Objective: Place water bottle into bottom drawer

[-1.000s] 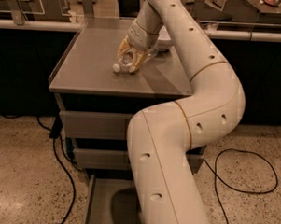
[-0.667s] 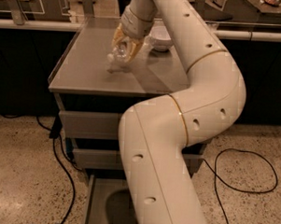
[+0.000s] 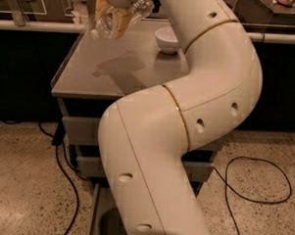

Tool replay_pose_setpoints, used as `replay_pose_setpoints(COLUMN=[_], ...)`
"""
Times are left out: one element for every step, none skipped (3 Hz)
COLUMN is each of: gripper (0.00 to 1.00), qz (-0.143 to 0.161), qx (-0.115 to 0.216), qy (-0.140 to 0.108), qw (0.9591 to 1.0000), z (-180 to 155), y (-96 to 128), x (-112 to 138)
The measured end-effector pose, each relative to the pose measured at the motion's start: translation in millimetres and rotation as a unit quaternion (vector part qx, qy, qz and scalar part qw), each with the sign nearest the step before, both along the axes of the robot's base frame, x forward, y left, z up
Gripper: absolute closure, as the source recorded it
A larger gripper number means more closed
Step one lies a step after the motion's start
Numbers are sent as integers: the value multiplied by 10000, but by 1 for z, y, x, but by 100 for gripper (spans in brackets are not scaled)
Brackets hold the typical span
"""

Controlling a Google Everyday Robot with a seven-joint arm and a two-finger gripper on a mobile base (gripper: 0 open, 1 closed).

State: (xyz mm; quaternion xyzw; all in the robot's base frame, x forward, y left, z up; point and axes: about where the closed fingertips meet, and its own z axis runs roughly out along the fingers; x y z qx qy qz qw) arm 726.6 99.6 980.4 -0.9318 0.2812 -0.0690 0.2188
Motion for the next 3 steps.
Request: replay_pose_setpoints(gripper=[100, 100, 100], qz=[38, -48, 70], qx=[-145, -75, 155], qy=[-197, -559, -1049], qw=[9997, 9984, 9943], z=[40, 76, 101], y=[5, -18, -41], x=[-27, -50, -72])
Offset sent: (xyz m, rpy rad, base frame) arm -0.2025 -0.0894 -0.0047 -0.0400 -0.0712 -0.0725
